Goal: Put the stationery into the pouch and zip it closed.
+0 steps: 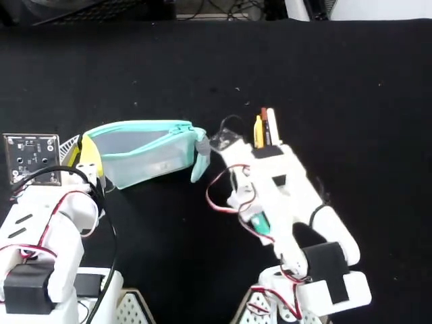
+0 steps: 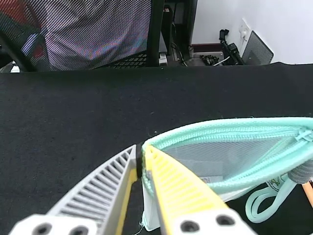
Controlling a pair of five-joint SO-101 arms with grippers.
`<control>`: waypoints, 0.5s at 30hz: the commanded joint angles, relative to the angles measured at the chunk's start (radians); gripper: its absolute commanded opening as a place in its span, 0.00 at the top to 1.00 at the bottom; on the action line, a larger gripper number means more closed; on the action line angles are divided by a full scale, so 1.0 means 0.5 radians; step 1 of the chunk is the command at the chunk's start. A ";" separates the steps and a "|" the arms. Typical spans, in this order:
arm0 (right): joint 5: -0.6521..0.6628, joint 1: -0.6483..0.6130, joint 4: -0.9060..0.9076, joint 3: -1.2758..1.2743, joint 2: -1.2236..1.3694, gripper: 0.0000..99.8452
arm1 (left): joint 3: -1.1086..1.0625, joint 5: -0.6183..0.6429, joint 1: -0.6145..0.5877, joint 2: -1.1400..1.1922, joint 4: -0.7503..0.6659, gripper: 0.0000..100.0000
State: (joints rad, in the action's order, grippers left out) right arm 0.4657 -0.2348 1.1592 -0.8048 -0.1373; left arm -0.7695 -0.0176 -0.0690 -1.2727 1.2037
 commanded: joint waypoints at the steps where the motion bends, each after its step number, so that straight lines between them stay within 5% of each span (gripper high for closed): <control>1: 0.028 -0.129 -0.037 -0.026 -0.008 0.81 | -0.333 0.015 0.002 0.037 0.037 0.97; 15: 0.021 -0.215 -0.439 -0.180 -0.008 0.81 | -0.333 0.018 0.017 0.040 0.040 0.97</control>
State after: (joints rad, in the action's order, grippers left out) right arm 0.4718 -0.3115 0.9920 -0.9014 -0.1481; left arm -0.7695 -0.0176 -0.0690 -1.2758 1.2037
